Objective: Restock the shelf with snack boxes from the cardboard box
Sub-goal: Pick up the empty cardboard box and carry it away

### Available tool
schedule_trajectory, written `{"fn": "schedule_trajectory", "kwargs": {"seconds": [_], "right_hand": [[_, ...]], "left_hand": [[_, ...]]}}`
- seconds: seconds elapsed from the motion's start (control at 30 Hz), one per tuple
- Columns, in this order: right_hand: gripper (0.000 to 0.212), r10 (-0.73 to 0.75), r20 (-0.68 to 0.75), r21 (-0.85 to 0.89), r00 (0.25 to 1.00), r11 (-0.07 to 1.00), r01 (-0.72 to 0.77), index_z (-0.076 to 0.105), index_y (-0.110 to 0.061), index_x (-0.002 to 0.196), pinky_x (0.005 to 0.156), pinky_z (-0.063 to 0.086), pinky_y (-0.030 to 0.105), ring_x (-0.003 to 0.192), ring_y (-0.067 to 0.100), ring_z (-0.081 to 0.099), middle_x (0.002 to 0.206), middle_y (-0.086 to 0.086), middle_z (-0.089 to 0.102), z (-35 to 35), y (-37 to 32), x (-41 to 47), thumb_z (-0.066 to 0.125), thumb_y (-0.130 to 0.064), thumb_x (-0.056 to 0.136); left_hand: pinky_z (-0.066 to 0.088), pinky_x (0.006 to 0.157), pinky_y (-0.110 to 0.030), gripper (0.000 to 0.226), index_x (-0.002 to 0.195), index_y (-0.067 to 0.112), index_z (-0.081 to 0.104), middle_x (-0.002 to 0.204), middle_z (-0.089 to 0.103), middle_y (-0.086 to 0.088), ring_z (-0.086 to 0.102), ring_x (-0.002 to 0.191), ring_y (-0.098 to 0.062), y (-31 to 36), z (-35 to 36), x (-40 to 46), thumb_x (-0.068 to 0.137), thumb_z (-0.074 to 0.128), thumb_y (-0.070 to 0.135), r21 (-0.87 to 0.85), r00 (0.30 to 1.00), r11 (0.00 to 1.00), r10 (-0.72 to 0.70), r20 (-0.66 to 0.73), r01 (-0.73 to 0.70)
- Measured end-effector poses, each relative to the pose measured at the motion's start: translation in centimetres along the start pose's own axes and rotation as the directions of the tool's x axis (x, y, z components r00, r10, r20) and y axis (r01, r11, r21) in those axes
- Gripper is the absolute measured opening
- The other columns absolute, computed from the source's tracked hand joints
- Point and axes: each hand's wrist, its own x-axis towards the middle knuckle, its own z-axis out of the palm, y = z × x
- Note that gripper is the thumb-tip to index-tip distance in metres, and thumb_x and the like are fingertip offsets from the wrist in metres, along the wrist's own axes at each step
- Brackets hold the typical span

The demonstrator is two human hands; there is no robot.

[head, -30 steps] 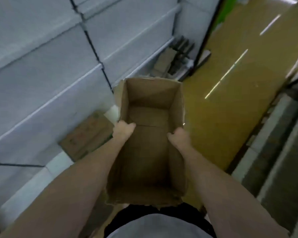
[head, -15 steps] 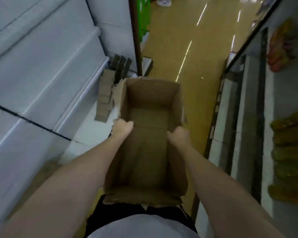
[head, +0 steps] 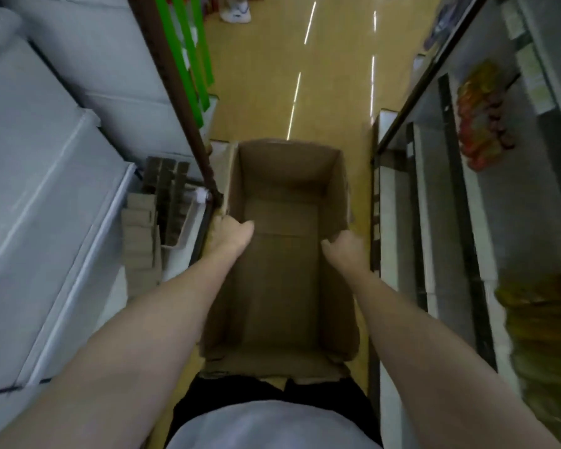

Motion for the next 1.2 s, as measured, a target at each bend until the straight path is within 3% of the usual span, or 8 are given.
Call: {"fn": "schedule_trajectory", "kwargs": {"seconds": [0.23, 0.43, 0.63, 0.77, 1.0, 1.2], "right_hand": [[0.028, -0.011, -0.166, 0.031, 0.986, 0.999, 0.016, 0.06, -0.019, 0.105, 0.082, 0.057, 0.041, 0.088, 0.019, 0.061, 0.11, 0.005, 0.058, -7.0, -7.8, 14.2, 0.06, -0.044, 0.092], [0.026, -0.054, -0.117, 0.046, 0.992, 0.997, 0.06, 0.064, -0.016, 0.093, 0.079, 0.058, 0.041, 0.084, 0.022, 0.064, 0.096, 0.007, 0.064, -14.0, -13.4, 29.5, 0.058, -0.041, 0.094], [0.024, -0.128, -0.065, 0.085, 0.99, 0.988, 0.133, 0.062, -0.018, 0.092, 0.083, 0.057, 0.046, 0.088, 0.025, 0.064, 0.108, 0.008, 0.062, -21.1, -19.9, 43.3, 0.06, -0.042, 0.091], [0.026, -0.165, -0.037, 0.006, 0.986, 0.986, 0.165, 0.057, -0.017, 0.098, 0.087, 0.056, 0.046, 0.096, 0.027, 0.06, 0.111, 0.008, 0.058, -24.6, -25.2, 50.4, 0.059, -0.042, 0.092], [0.031, -0.255, 0.034, -0.073, 0.966, 0.964, 0.257, 0.061, -0.013, 0.11, 0.091, 0.053, 0.042, 0.099, 0.027, 0.059, 0.114, 0.01, 0.059, -27.1, -37.9, 64.3, 0.058, -0.039, 0.093], [0.029, -0.294, 0.094, -0.169, 0.951, 0.937, 0.307, 0.065, -0.012, 0.101, 0.085, 0.052, 0.039, 0.095, 0.03, 0.06, 0.109, 0.01, 0.06, -28.7, -50.9, 74.7, 0.058, -0.038, 0.09]], "left_hand": [[0.038, 0.11, -0.05, 0.072, 0.149, 0.006, 0.033, 0.152, 0.031, -0.01, 0.04, 0.134, -0.036, 15.6, 0.0, 9.3, 0.093, 0.053, 0.045, 0.112, 0.995, 0.991, 0.082, -0.053, -0.076], [0.039, 0.109, -0.049, 0.069, 0.145, 0.005, 0.041, 0.15, 0.04, -0.011, 0.045, 0.132, -0.036, 27.8, 2.4, 19.0, 0.092, 0.057, 0.046, 0.026, 0.998, 0.999, 0.028, -0.053, -0.027], [0.04, 0.107, -0.045, 0.067, 0.146, -0.002, 0.036, 0.149, 0.039, -0.017, 0.044, 0.133, -0.038, 40.9, 2.7, 26.8, 0.096, 0.055, 0.039, -0.018, 0.99, 1.0, -0.017, -0.137, 0.014], [0.04, 0.107, -0.049, 0.069, 0.144, -0.003, 0.036, 0.147, 0.041, -0.018, 0.045, 0.131, -0.04, 46.4, 2.2, 32.8, 0.094, 0.059, 0.039, -0.088, 0.982, 0.993, -0.091, -0.168, 0.077], [0.041, 0.1, -0.039, 0.062, 0.14, -0.001, 0.045, 0.144, 0.048, -0.018, 0.048, 0.129, -0.037, 54.6, 0.6, 47.1, 0.094, 0.058, 0.039, -0.128, 0.973, 0.979, -0.18, -0.146, 0.162], [0.045, 0.103, -0.044, 0.067, 0.14, 0.002, 0.047, 0.141, 0.048, -0.018, 0.051, 0.124, -0.039, 60.2, -4.0, 59.6, 0.09, 0.058, 0.046, -0.198, 0.948, 0.948, -0.281, -0.152, 0.249]]}}
